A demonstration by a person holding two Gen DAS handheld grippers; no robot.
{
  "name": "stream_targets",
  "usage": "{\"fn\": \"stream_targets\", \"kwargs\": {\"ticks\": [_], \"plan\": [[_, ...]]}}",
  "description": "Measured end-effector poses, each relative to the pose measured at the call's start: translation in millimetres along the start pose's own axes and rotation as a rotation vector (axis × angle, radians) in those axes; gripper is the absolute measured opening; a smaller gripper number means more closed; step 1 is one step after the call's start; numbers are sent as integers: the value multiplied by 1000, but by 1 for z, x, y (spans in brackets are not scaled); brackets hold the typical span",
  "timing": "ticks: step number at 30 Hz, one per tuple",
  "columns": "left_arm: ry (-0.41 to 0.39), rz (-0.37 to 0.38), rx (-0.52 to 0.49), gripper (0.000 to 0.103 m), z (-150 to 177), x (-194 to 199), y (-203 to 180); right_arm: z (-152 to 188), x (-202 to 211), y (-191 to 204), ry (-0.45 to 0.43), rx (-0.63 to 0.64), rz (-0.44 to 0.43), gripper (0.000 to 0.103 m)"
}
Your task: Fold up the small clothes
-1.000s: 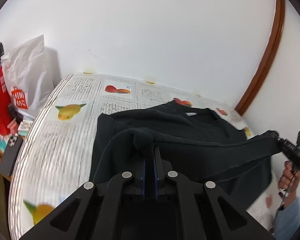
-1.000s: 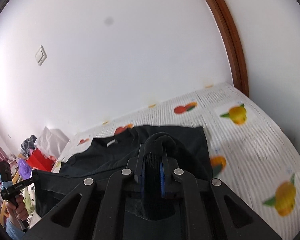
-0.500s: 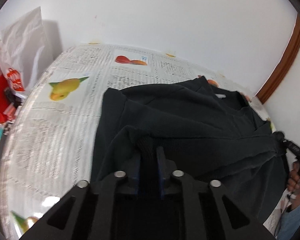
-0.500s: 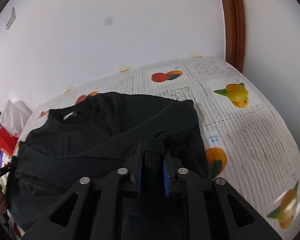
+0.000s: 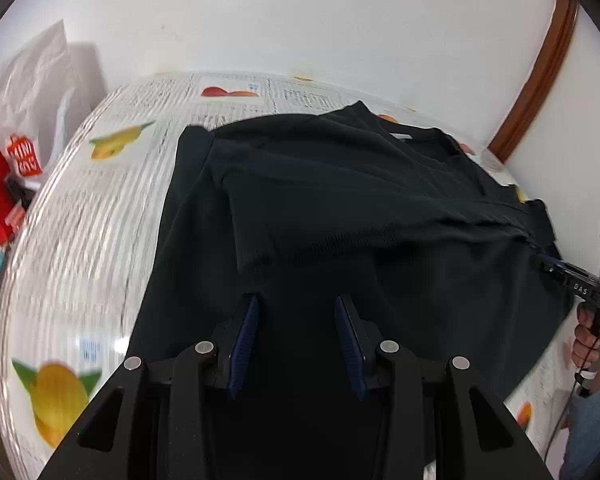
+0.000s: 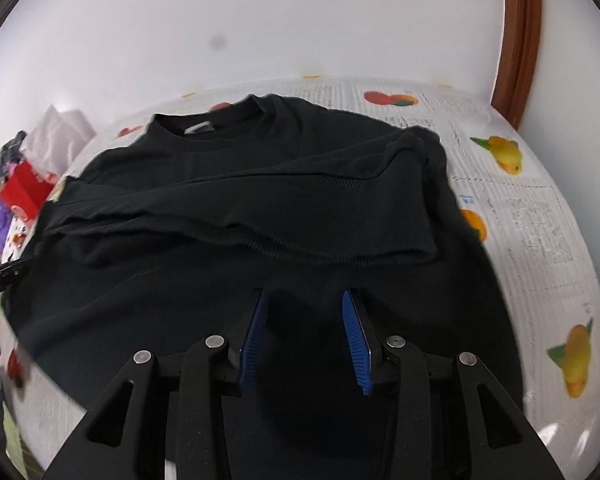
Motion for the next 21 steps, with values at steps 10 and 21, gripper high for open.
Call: {"fn": "stream_targets", "kwargs": {"ticks": [10, 21], "plan": [[-35, -30, 79, 36, -70, -40, 15, -83, -35, -18, -93, -118, 4, 29], [-56, -121, -67, 36, -88, -47, 32, -101, -71, -57, -28, -15, 66, 50]]}}
Point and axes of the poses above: each gripper's, at about its wrist camera, not at the fingertips, and x roughly against the way its jaws point, y to its left, z to its underside, the point moved 7 cm from there along -x, roughly the way its jaws point, and after that the axes turned 8 degrees about -y, right-handed, at the moved point
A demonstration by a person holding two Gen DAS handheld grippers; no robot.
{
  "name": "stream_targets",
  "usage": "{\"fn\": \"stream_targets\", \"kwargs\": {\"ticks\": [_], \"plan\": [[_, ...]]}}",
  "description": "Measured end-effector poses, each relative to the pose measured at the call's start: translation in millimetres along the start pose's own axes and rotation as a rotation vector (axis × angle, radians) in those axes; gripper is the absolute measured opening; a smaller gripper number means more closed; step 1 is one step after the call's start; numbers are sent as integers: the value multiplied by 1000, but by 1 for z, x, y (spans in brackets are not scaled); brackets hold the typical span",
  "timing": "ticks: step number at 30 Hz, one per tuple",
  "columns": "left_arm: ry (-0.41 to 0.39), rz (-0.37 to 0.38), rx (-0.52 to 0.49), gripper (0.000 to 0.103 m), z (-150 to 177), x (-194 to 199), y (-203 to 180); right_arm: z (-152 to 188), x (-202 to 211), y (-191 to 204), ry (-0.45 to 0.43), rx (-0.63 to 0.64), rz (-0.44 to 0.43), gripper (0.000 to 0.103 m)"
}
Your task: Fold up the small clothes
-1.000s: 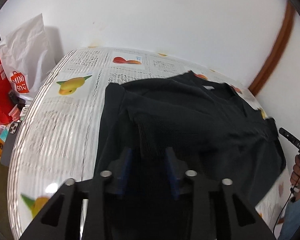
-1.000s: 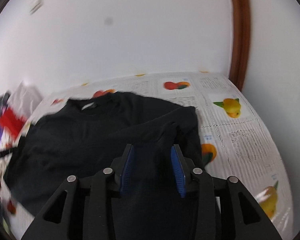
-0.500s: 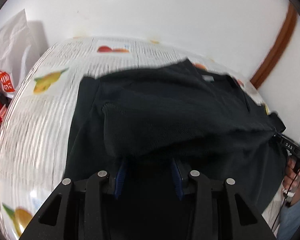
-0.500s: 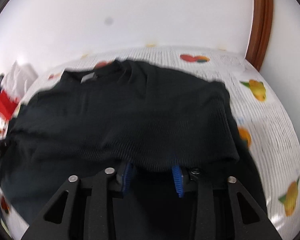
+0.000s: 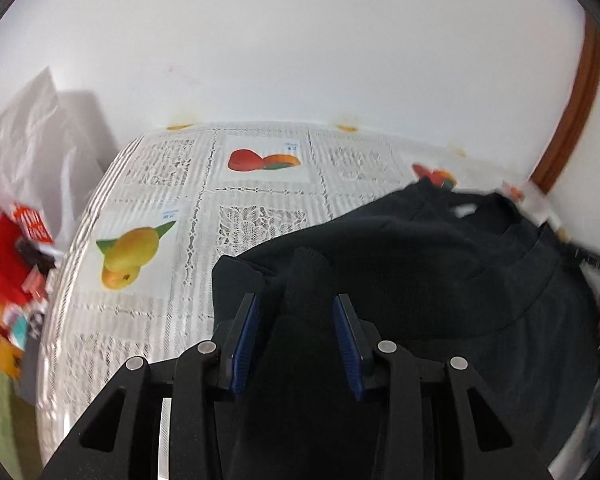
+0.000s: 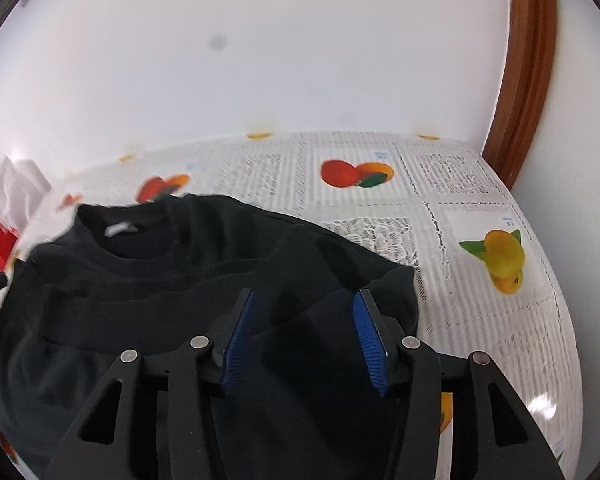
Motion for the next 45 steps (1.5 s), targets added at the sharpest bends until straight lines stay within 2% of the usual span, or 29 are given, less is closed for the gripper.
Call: {"fn": "stream_targets", "kwargs": {"ticks": [4, 5, 6, 7, 8, 9, 10, 12, 13, 16, 19, 22, 25, 26, 27, 28, 29, 30, 32, 35, 40, 41, 42, 43, 44, 45], "plan": [[29, -14, -30, 36, 2, -20, -3, 0, -25, -10, 47, -8, -2, 50], [44, -15, -33, 36, 4, -25, -4, 0, -29, -9, 49, -3, -2, 47], [49, -19, -41, 36, 5, -27, -5, -1, -30, -8, 46, 5, -11, 37], [37, -32, -59, 32, 5, -27, -7, 0, -30, -5, 48, 21, -21, 31], [24, -43, -69, 12, 5, -25, -8, -1, -28, -4, 40, 40, -21, 21], [8, -68, -81, 9, 3, -23, -7, -4, -21, -4, 14, 44, -36, 15], [-13, -75, -84, 5, 1, -18, -6, -7, -15, -6, -19, 36, -45, 14], [-62, -56, -31, 6, -3, -7, 0, -18, 11, -20, -137, -33, -63, 13], [-63, -51, -17, 6, -4, -7, 2, -19, 16, -23, -149, -59, -87, 13], [-48, -56, -18, 5, -4, -13, 2, -17, 4, -26, -105, -71, -78, 14], [-28, -72, -9, 6, -3, -21, 2, -2, -28, -24, 20, -52, -19, 14], [-6, -83, 3, 6, 0, -26, 3, -1, -29, -25, 30, -64, -15, 15], [7, -97, -5, 8, 3, -26, 2, 1, -18, -25, 50, -54, -11, 18], [14, -98, -7, 8, 4, -24, 1, 2, -13, -26, 49, -50, -4, 24], [18, -94, -7, 8, 4, -22, 1, 3, -4, -29, 40, -40, 16, 36], [23, -89, -12, 8, 6, -17, 0, 5, 4, -32, 29, -34, 30, 43], [24, -87, -17, 14, 7, -12, 0, 9, 17, -35, 6, -30, 43, 53], [23, -88, -21, 20, 9, -7, 0, 13, 24, -37, 2, -33, 45, 58], [21, -83, -22, 45, 16, 5, 3, 25, 31, -44, 39, -43, 39, 61], [32, -50, 13, 47, 35, 21, 13, 41, 31, -55, 81, -53, 45, 62], [98, -17, 70, 48, 71, 31, 32, 55, 22, -54, 135, -85, -19, 62], [100, -13, 83, 47, 74, 32, 35, 54, 21, -52, 140, -74, -29, 56], [103, -5, 102, 44, 77, 31, 37, 52, 21, -46, 144, -68, -68, 37], [97, 9, 118, 33, 78, 32, 38, 51, 21, -43, 145, -66, -80, 30], [94, 35, 122, 17, 78, 32, 36, 48, 21, -41, 132, -40, -68, 18], [96, 56, 120, 11, 78, 32, 32, 45, 23, -38, 115, -11, -68, 15]]}}
Point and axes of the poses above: each gripper's, at about its wrist camera, not at the fingertips, and x roughly against the way its jaws point, y to its left, z to its underside, the point moved 7 cm from there along -x, roughly the way its jaws point, and after that the axes turned 8 degrees about -y, right-handed, at the moved point
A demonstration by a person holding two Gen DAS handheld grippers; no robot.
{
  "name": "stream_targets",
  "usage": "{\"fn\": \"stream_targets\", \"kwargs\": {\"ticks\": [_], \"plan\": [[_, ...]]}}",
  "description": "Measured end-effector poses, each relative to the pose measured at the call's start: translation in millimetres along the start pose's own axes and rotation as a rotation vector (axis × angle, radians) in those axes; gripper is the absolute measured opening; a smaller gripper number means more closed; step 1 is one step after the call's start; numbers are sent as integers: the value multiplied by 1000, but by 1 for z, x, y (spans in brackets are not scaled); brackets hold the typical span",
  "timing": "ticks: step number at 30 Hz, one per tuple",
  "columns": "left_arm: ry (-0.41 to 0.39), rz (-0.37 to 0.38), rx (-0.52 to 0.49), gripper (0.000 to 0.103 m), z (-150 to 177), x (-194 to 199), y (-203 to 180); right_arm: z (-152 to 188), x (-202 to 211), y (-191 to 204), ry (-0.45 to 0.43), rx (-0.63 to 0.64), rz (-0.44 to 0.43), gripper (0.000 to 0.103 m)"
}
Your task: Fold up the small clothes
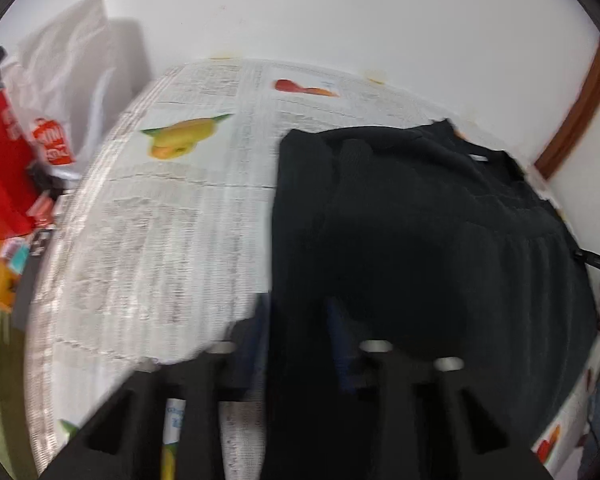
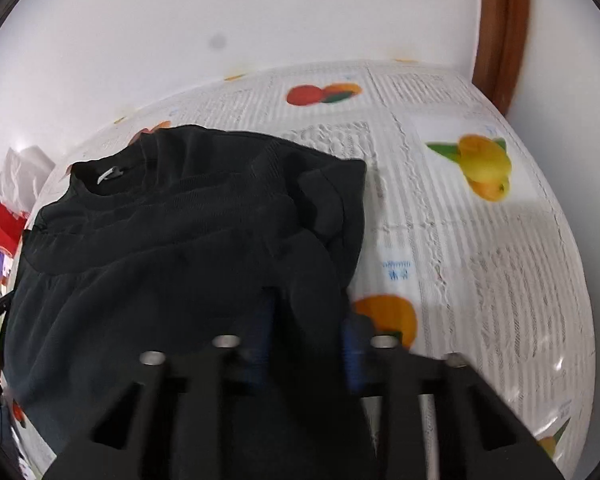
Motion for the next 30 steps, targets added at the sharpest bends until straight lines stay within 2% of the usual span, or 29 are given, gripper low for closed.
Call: {"fn": "stream_targets", "kwargs": {"ticks": [4, 8, 13, 15, 16, 18, 21, 26, 28, 30], "plan": [[-22, -36, -32, 8, -8, -5, -14, -10, 2, -9, -25, 2, -13, 13], [-24, -2, -10, 8, -26, -23, -33, -27, -4, -33, -50, -17, 37, 14], [-7, -33, -50, 10, -36, -39, -50, -25, 0, -54, -51, -66, 75, 25], [-13, -51, -79, 13, -33, -35, -52, -16, 15, -55, -69, -57, 99, 34], [-6, -60, -94, 17, -28, -32, -52, -8, 23, -55, -74, -46, 116, 34], [-4, -60, -103, 18, -21, -24, -51, 15, 40, -54, -72, -39, 129, 39], [-6, -71, -124, 26, -6, -11, -47, 43, 55, -60, -78, -78, 127, 43], [-25, -76, -127, 32, 21, 21, -40, 87, 98, -64, -100, -127, 173, 47], [-39, -79, -127, 35, 31, 32, -34, 97, 108, -64, -78, -133, 185, 48], [-56, -75, -116, 35, 40, 45, -28, 107, 121, -60, -51, -106, 246, 49]]}}
Point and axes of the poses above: each gripper's, at about its wrist camera, not at the fingertips, and x roughly against the way its jaws point, y to its left, z to its underside, the point moved 7 cm from there along -x, roughly the way its jaws point, and after that the axes turned 8 degrees about -y, right-handed, at the moved point
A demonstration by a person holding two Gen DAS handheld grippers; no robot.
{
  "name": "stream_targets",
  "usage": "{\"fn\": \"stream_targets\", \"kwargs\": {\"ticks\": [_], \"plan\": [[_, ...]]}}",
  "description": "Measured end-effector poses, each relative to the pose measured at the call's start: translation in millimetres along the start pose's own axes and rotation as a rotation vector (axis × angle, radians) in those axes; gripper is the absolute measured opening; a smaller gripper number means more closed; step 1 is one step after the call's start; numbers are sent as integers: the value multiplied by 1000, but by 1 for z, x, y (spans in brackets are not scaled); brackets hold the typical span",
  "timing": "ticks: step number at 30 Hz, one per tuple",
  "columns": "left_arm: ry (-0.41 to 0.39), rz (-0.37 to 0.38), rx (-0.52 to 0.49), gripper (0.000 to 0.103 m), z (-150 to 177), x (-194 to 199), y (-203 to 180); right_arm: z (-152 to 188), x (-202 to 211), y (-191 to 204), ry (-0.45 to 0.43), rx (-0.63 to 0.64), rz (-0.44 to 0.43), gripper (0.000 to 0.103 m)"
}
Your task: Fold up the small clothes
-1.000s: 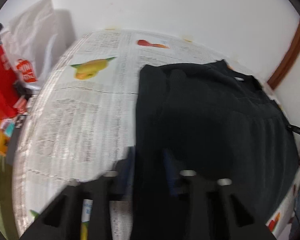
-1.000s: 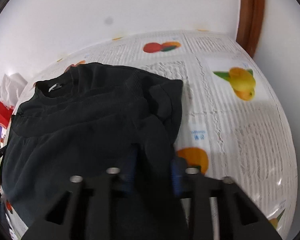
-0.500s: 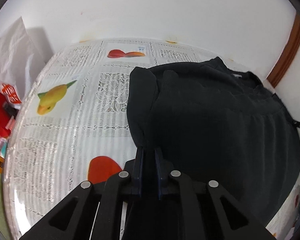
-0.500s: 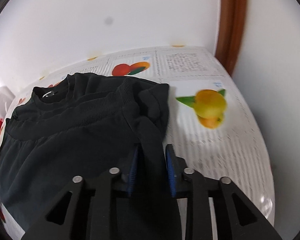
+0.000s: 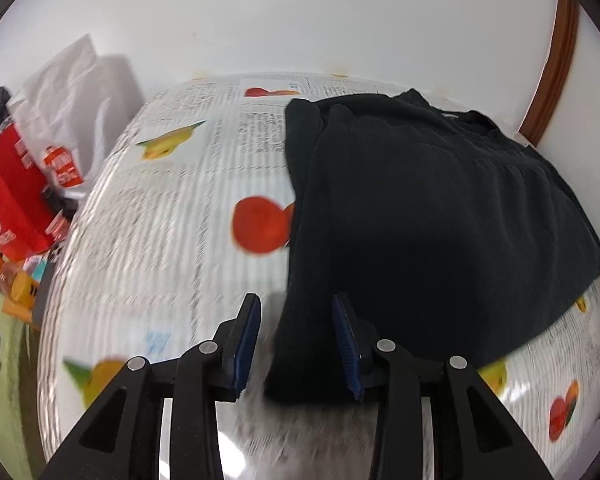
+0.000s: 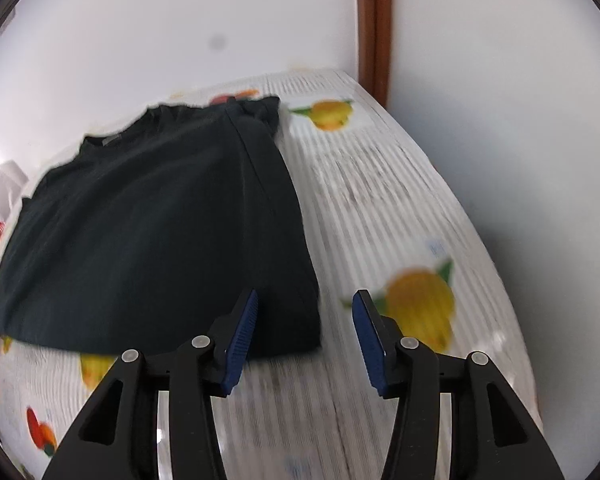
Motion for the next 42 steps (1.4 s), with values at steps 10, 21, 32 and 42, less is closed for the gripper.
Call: {"fn": "stream_targets", "kwargs": {"ticks": [10, 21, 32, 42], "plan": [[32, 11, 83, 48, 52, 41, 31, -22, 56, 131, -174, 146, -68, 56], [-20, -152, 86, 59, 74, 58, 67, 21, 16, 355, -124, 317, -273, 57], [-29, -173, 73, 70, 68, 49, 82, 84, 68, 414, -169, 612, -303, 64], [-42, -122, 106, 73, 68, 48, 88, 93, 66, 495, -297, 891, -233, 66]]}}
Point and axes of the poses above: each gripper's, at about its wrist camera, not at the fingertips, and x roughly against the way its jaws point, y to its left, z to its underside, the point moved 7 cm from there along -x, roughly the way its jaws point, and after that the axes turned 8 degrees about -y, right-handed, at the moved point
